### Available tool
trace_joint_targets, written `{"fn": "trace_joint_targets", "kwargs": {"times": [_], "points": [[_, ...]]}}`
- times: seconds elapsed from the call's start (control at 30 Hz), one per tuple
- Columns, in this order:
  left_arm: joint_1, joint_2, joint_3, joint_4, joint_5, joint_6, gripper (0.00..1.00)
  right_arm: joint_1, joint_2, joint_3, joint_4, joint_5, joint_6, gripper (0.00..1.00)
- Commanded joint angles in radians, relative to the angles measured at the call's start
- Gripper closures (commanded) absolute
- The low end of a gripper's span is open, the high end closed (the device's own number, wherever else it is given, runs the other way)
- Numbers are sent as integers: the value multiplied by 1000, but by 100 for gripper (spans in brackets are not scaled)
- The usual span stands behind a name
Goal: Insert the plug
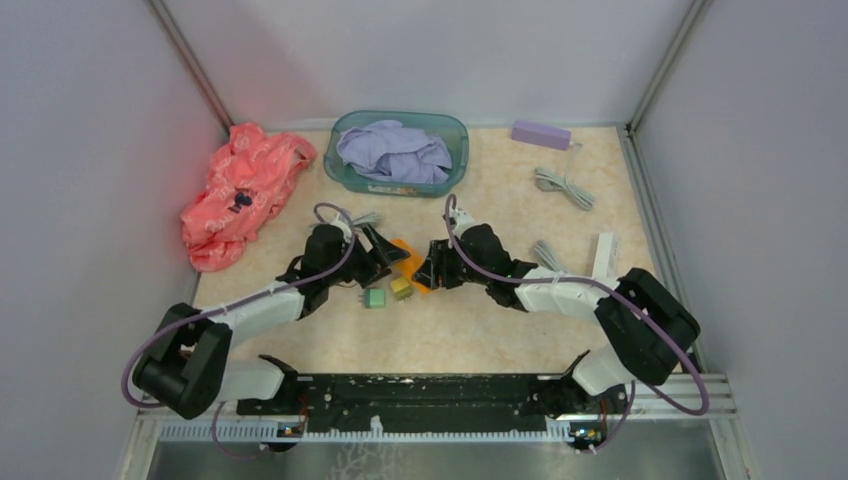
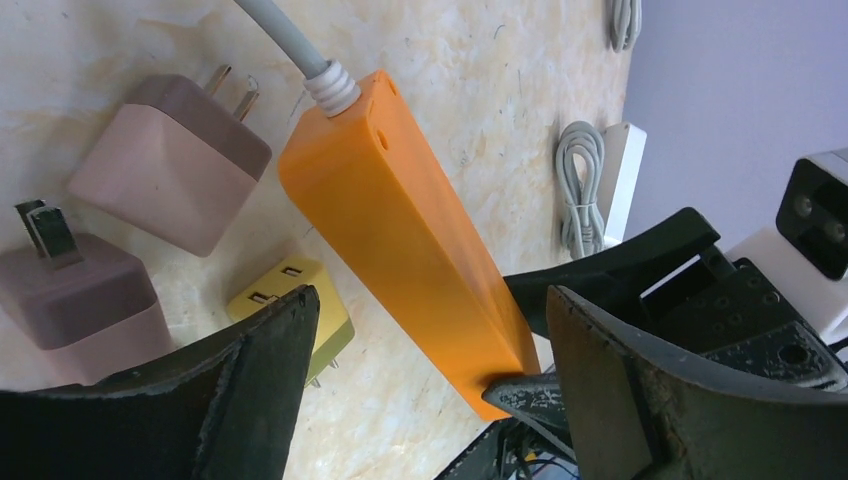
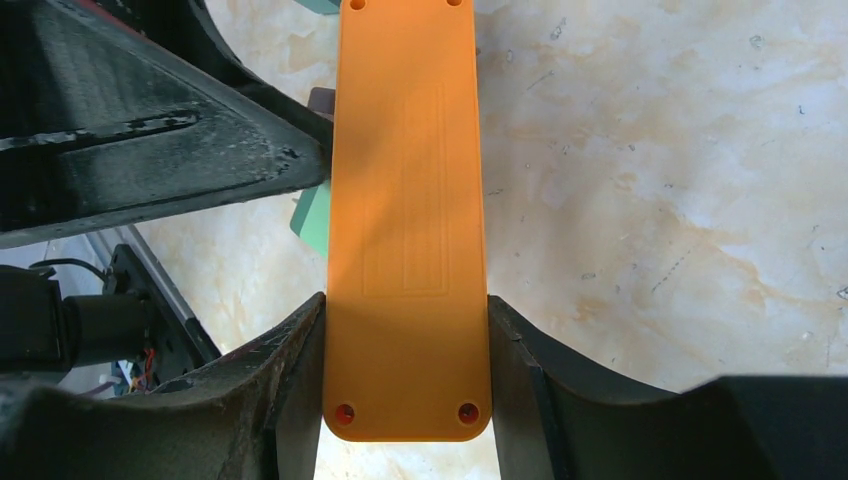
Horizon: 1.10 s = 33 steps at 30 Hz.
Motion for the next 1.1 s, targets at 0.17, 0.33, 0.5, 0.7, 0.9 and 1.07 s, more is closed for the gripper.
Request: {"fn": "trace_joint_targets", "kwargs": {"times": [0.17, 0.33, 0.5, 0.7, 0.9, 1.07], "points": [[-43, 102, 30, 163, -35, -148, 19, 1, -57, -18, 159, -41, 9, 100], [-57, 153, 58, 196, -34, -160, 36, 1, -67, -14, 130, -34, -30, 100], [-63, 159, 80, 196, -43, -149, 74, 3, -93, 5, 72, -16, -86, 96], [-70, 106, 149, 47, -98, -53, 100, 4, -148, 21, -15, 25, -151, 67], [-83, 56, 241, -126, -186, 23, 100, 25, -215, 54, -120, 84, -276, 31], [-100, 77, 351, -316, -259, 4, 100, 86, -246, 87, -183, 191, -404, 17]]}}
